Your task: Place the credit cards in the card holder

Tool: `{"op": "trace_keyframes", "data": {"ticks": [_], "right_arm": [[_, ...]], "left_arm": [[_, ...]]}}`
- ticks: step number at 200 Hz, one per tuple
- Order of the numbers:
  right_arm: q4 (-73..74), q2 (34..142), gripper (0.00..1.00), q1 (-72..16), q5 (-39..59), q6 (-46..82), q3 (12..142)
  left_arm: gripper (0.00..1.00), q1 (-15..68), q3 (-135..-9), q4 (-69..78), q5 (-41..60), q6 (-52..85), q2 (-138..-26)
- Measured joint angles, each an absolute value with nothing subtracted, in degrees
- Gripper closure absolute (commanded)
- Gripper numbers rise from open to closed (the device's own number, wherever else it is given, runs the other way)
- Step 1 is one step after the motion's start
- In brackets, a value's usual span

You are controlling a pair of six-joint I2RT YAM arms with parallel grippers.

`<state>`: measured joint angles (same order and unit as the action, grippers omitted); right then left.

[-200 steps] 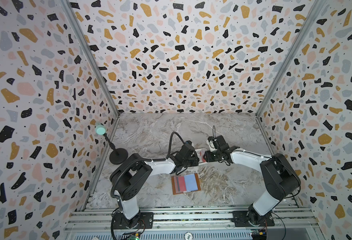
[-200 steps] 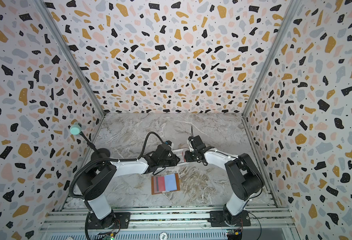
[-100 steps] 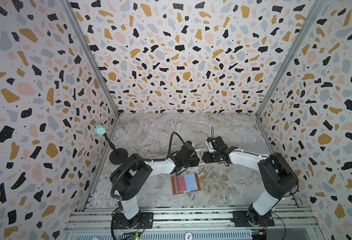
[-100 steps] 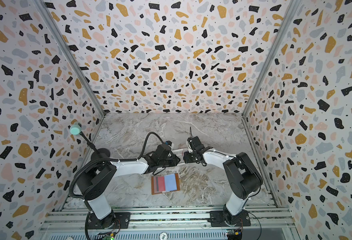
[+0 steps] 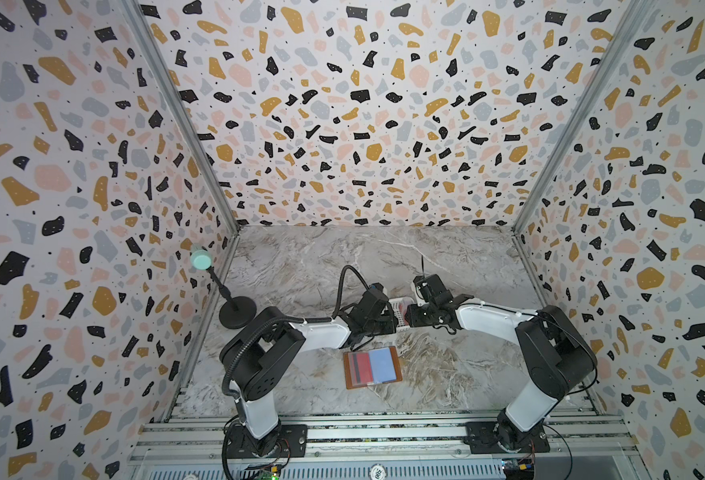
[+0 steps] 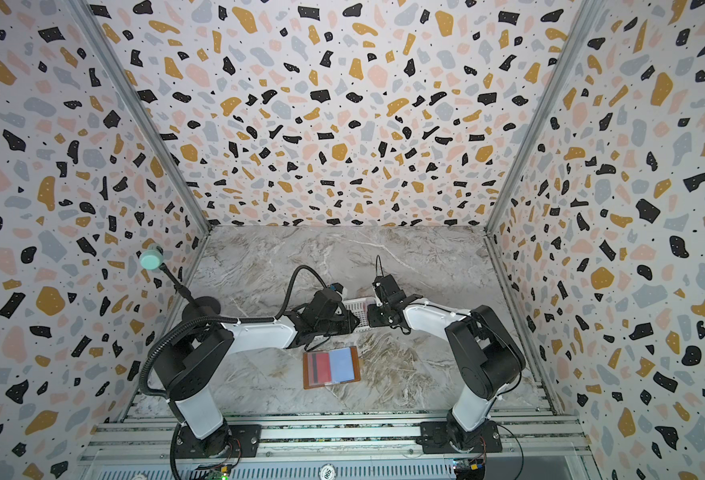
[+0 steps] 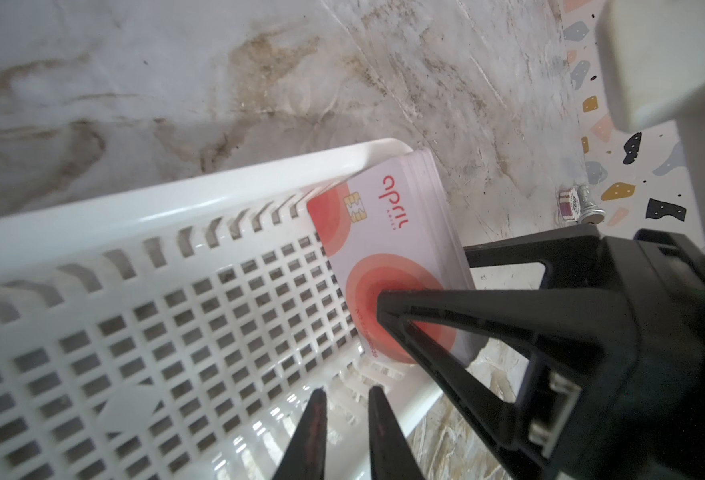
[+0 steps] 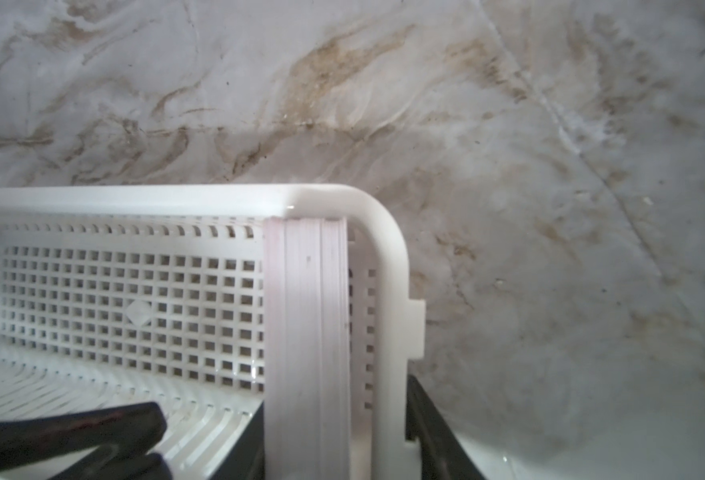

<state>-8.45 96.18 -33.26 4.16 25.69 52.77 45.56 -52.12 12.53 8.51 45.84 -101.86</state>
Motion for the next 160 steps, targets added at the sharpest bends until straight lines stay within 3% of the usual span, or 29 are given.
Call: {"op": "trace_keyframes", "data": {"ticks": [46,70,109,160], "right_arm": [[-9.43,94.41,0.57,-34.68,2.42,27.49,51.88],[-9.58,92.53,0.48,-35.14,1.85,28.32,50.43],[-9.63,90.21,0.42,-35.18,1.56,28.69,49.93],[-10.09,88.31,0.42,-34.96,0.82,28.42,49.91]], "left_arm": [[0.79,45.54,-52.12,12.53,9.04,45.84,-101.86],[0.79,45.54,-52.12,12.60,9.41,45.84,-101.86],[0.79,45.54,-52.56,13.41,10.17,45.84,-102.04],[0.79,45.54,-54.72,13.65,10.22,45.84,-104.22]]}}
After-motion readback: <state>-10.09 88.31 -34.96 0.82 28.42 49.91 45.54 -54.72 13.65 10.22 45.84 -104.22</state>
